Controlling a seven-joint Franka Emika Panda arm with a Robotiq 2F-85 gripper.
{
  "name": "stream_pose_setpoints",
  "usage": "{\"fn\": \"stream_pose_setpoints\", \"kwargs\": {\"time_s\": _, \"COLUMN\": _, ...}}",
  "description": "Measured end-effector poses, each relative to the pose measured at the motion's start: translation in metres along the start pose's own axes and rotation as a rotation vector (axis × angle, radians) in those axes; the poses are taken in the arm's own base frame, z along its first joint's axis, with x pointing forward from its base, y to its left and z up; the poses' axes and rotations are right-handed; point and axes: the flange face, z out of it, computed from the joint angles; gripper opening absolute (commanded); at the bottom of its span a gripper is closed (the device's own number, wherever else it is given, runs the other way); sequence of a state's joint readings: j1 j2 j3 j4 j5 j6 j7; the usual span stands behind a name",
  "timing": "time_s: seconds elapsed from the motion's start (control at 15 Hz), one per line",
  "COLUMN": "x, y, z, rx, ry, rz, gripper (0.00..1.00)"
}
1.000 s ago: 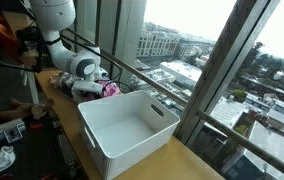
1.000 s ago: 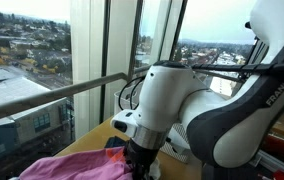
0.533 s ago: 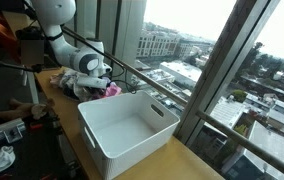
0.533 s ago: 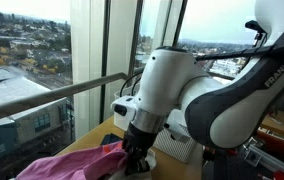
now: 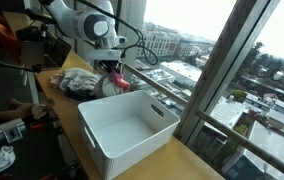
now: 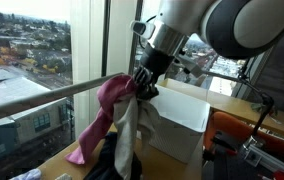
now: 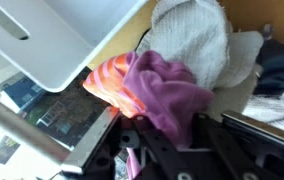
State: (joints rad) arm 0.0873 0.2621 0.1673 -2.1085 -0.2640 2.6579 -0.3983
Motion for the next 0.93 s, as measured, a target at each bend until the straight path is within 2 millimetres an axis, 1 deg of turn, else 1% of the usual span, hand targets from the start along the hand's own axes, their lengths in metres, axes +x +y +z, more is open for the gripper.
{"fn": "stream_pose_setpoints", "kwargs": {"time_s": 0.2, "x": -0.009, "y": 0.035, "z": -0.072, "rx": -0.081, "ry": 0.014, "rz": 0.056, "gripper": 0.04}}
{"fn": "stream_pose_setpoints", "kwargs": {"time_s": 0.33, "x": -0.021, "y": 0.059, "z": -0.121, "rx": -0.134, "ry": 0.023, "rz": 0.107, "gripper": 0.04}}
{"fn": "stream_pose_setpoints", "kwargs": {"time_s": 0.47, "x": -0.039, "y": 0.083, "z": -0.169, "rx": -0.188, "ry": 0.026, "rz": 0.164, "gripper": 0.04}}
{"fn": "stream_pose_setpoints", "kwargs": {"time_s": 0.6, "x": -0.063, "y": 0.107, "z": -0.213, "rx": -0.237, "ry": 0.016, "rz": 0.220, "gripper": 0.04}}
{"fn": "stream_pose_setpoints", "kwargs": {"time_s": 0.67, "x": -0.077, "y": 0.116, "z": -0.228, "rx": -0.257, "ry": 0.008, "rz": 0.243, "gripper": 0.04}}
{"fn": "stream_pose_setpoints", "kwargs": {"time_s": 0.73, "x": -0.088, "y": 0.123, "z": -0.237, "rx": -0.272, "ry": -0.003, "rz": 0.262, "gripper": 0.04}}
{"fn": "stream_pose_setpoints", "kwargs": {"time_s": 0.8, "x": -0.099, "y": 0.128, "z": -0.238, "rx": -0.280, "ry": -0.016, "rz": 0.277, "gripper": 0.04}}
{"fn": "stream_pose_setpoints", "kwargs": {"time_s": 0.87, "x": -0.107, "y": 0.132, "z": -0.234, "rx": -0.280, "ry": -0.031, "rz": 0.290, "gripper": 0.04}}
{"fn": "stream_pose_setpoints", "kwargs": {"time_s": 0.93, "x": -0.115, "y": 0.133, "z": -0.224, "rx": -0.272, "ry": -0.050, "rz": 0.302, "gripper": 0.04}}
